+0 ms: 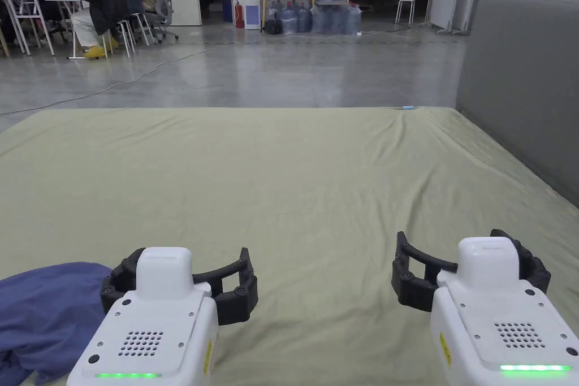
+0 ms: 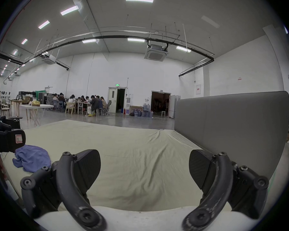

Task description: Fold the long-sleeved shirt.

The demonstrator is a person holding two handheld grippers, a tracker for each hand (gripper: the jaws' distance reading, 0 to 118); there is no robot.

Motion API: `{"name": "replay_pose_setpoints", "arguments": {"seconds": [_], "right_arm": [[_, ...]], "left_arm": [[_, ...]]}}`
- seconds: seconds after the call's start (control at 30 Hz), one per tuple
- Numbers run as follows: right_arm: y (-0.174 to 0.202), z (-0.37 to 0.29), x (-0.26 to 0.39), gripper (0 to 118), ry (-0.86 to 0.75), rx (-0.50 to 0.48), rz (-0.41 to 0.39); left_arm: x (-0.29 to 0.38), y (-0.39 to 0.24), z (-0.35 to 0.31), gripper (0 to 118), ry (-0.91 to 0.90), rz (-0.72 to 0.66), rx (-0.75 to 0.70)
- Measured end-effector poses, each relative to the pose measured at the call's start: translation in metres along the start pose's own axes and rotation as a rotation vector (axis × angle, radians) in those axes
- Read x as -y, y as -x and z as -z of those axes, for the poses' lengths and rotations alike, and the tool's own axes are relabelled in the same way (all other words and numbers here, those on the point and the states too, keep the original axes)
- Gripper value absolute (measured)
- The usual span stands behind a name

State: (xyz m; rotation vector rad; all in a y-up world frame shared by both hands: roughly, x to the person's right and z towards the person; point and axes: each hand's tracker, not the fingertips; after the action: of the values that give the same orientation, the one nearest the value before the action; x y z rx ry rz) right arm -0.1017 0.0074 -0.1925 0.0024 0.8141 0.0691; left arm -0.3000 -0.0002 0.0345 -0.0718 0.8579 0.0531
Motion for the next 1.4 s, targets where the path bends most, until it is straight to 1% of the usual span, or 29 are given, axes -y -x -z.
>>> {"name": "replay_pose_setpoints", "arguments": {"seconds": [0.17,0.27,0.4,0.43,0.47,0.5,0.53,0.57,0.6,0.63,0.7,0.77,0.8,0.87,0.93,1.03,1.13,1.2,1.23,1.3,1.37,1.4], "right_arm": [[0.0,0.0,-0.001,108,-0.001,0.005,-0.008],[0.0,0.001,-0.001,108,0.01,-0.007,-0.001],[0.0,0.002,-0.001,108,0.013,0.003,0.0],[0.0,0.002,-0.001,107,0.013,0.003,0.001],[-0.001,0.002,-0.002,104,0.02,-0.003,0.007],[-0.002,0.002,-0.003,92,0.053,-0.037,0.03],[-0.004,0.002,-0.004,45,0.071,-0.048,0.053],[-0.004,0.002,-0.003,0,0.056,-0.028,0.06],[-0.002,0.004,-0.002,0,0.058,-0.006,0.057],[-0.002,0.007,-0.003,0,0.058,0.02,0.03],[-0.004,0.012,-0.008,0,0.076,-0.017,0.006],[-0.002,0.01,-0.009,0,0.07,0.003,-0.013],[-0.002,0.01,-0.011,0,0.065,0.005,-0.009],[0.001,0.015,-0.018,0,0.06,-0.023,0.023],[0.015,0.02,-0.023,0,0.047,-0.046,0.032],[0.052,0.027,-0.031,0,0.023,-0.154,0.043],[0.102,0.031,-0.039,0,0.008,-0.304,0.064],[0.139,0.028,-0.038,0,0.005,-0.414,0.069],[0.154,0.028,-0.04,0,0.0,-0.453,0.067],[0.186,0.023,-0.04,0,-0.01,-0.514,0.061],[0.205,0.019,-0.041,0,-0.012,-0.573,0.069],[0.211,0.018,-0.041,0,-0.01,-0.576,0.063]], "left_arm": [[-0.001,-0.001,0.001,118,0.011,0.008,0.007],[-0.001,-0.003,0.001,118,0.007,0.027,0.012],[-0.002,-0.004,0.002,117,0.011,0.021,0.005],[-0.002,-0.004,0.002,116,0.02,0.018,0.001],[-0.004,-0.005,0.002,108,0.031,0.01,0.0],[-0.003,-0.004,-0.001,78,0.021,-0.005,0.0],[-0.004,-0.005,-0.003,7,-0.029,-0.009,-0.002],[-0.004,-0.007,-0.003,0,-0.007,0.007,-0.026],[-0.004,-0.009,-0.001,0,0.035,0.037,-0.065],[-0.006,-0.008,-0.001,0,0.017,0.046,-0.053],[-0.005,-0.006,0.0,0,0.02,0.031,-0.022],[-0.005,-0.006,-0.001,0,0.017,0.03,-0.038],[-0.006,-0.004,-0.001,0,0.016,0.025,-0.04],[-0.01,0.002,-0.002,0,0.02,0.015,-0.044],[-0.015,0.013,-0.006,0,0.003,0.023,-0.076],[-0.027,0.044,-0.02,0,-0.026,0.059,-0.216],[-0.041,0.087,-0.041,0,-0.013,0.017,-0.342],[-0.048,0.11,-0.058,0,-0.01,0.031,-0.43],[-0.049,0.12,-0.065,0,-0.013,0.045,-0.465],[-0.051,0.138,-0.078,0,0.006,0.069,-0.531],[-0.047,0.151,-0.086,0,0.027,0.062,-0.566],[-0.046,0.156,-0.089,0,0.036,0.051,-0.564]]}}
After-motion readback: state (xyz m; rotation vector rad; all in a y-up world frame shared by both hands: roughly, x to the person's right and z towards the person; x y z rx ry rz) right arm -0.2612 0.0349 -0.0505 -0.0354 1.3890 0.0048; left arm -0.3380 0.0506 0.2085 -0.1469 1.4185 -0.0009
